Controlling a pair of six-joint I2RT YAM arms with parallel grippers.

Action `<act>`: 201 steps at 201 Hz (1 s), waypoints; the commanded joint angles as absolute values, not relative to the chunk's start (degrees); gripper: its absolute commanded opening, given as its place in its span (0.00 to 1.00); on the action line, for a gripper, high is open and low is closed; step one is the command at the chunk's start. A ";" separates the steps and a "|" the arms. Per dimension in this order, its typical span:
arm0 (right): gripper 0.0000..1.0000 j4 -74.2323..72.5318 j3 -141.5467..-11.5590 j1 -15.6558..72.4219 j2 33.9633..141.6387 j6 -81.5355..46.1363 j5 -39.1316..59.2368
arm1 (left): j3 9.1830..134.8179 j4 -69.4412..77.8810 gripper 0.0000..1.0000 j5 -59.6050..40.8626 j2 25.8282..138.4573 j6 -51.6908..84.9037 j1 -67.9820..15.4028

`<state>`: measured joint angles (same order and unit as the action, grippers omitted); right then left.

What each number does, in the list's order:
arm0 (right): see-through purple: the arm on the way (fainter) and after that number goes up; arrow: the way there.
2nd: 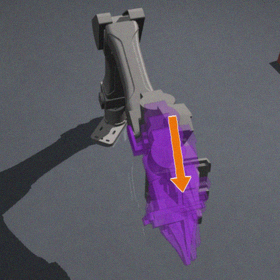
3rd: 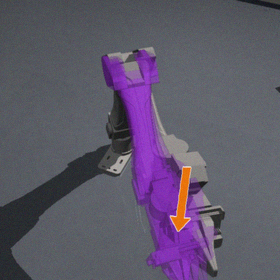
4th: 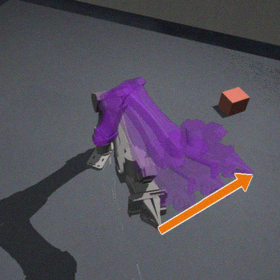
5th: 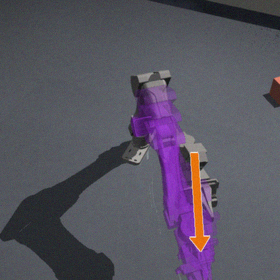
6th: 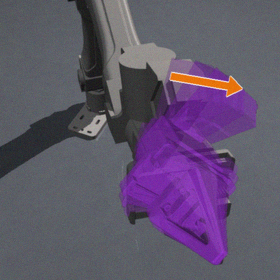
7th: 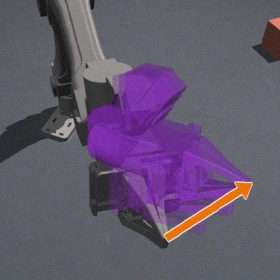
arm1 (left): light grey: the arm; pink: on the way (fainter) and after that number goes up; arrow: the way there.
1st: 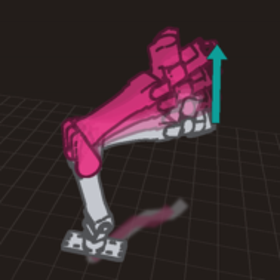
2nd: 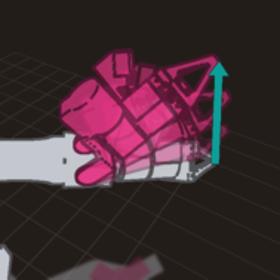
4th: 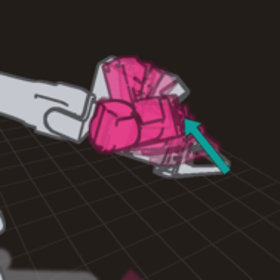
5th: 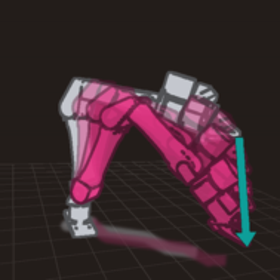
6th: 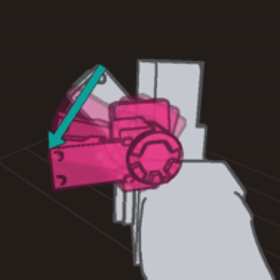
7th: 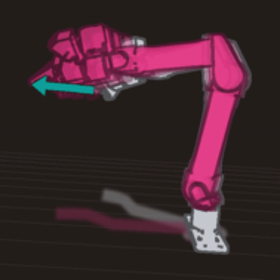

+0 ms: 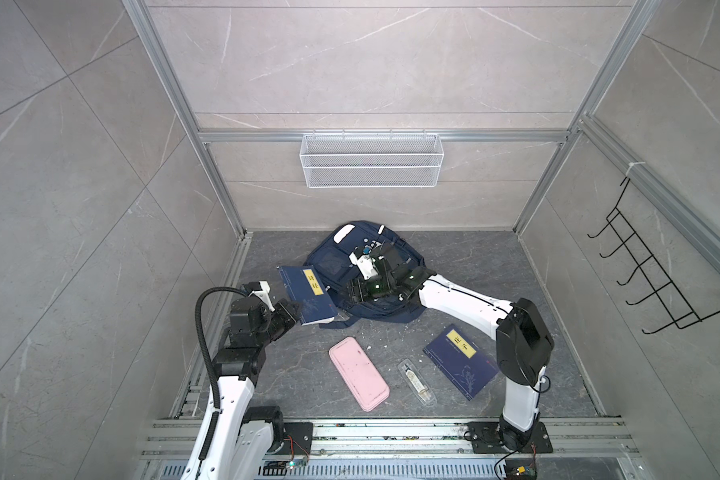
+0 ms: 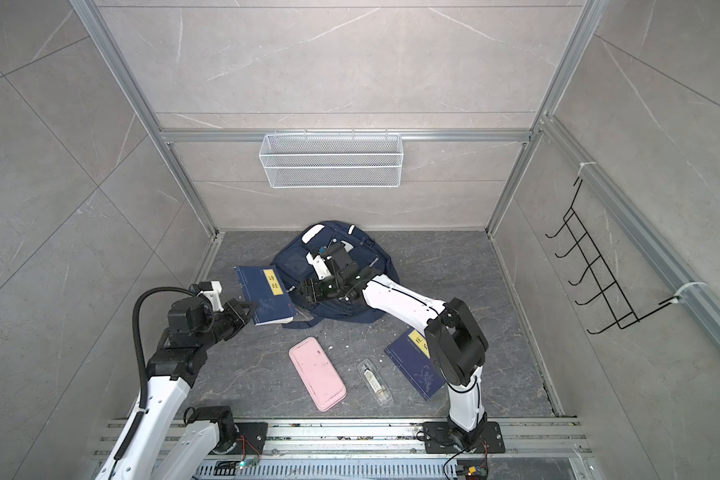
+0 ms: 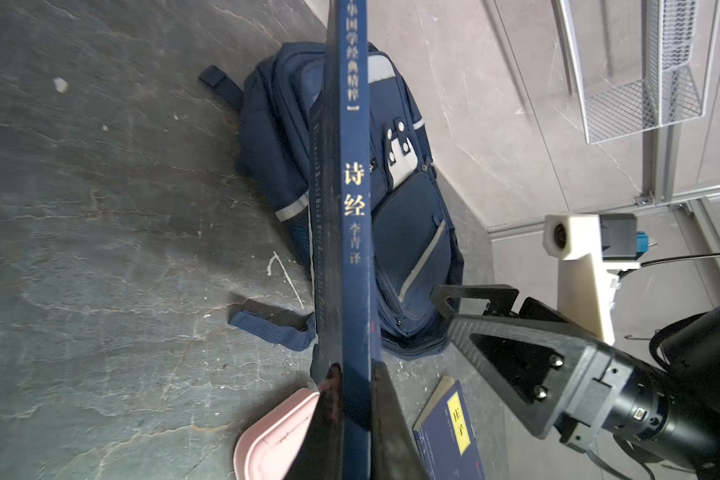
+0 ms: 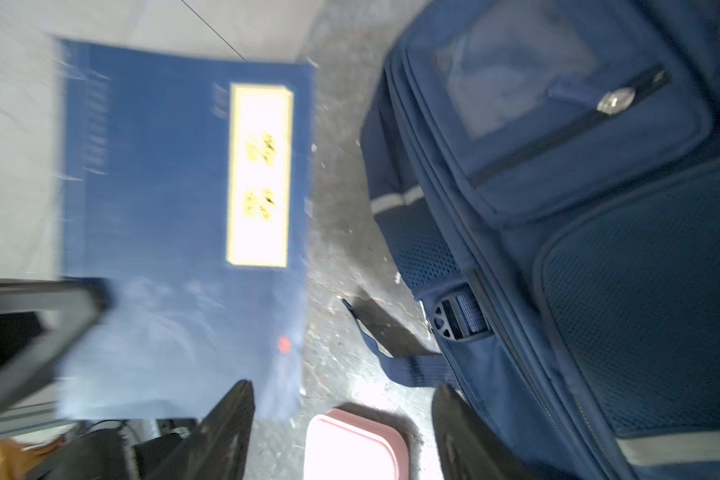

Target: Pack the student bag

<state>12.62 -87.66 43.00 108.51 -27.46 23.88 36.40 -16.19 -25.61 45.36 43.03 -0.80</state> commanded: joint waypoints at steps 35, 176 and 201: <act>0.73 1.41 -78.41 40.87 105.86 -36.78 36.17 | 36.46 -0.13 0.00 -44.14 49.96 45.06 -0.70; 0.73 -37.26 -65.78 38.86 105.86 -59.24 53.12 | 30.23 21.66 0.00 -58.34 52.74 58.02 -0.79; 0.65 -37.34 -64.89 37.83 105.03 -59.67 53.33 | 30.33 16.97 0.00 -56.90 52.54 54.77 -0.79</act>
<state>-30.92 -65.95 38.65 105.51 -56.36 50.26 29.76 16.75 -54.78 53.23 56.77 -0.64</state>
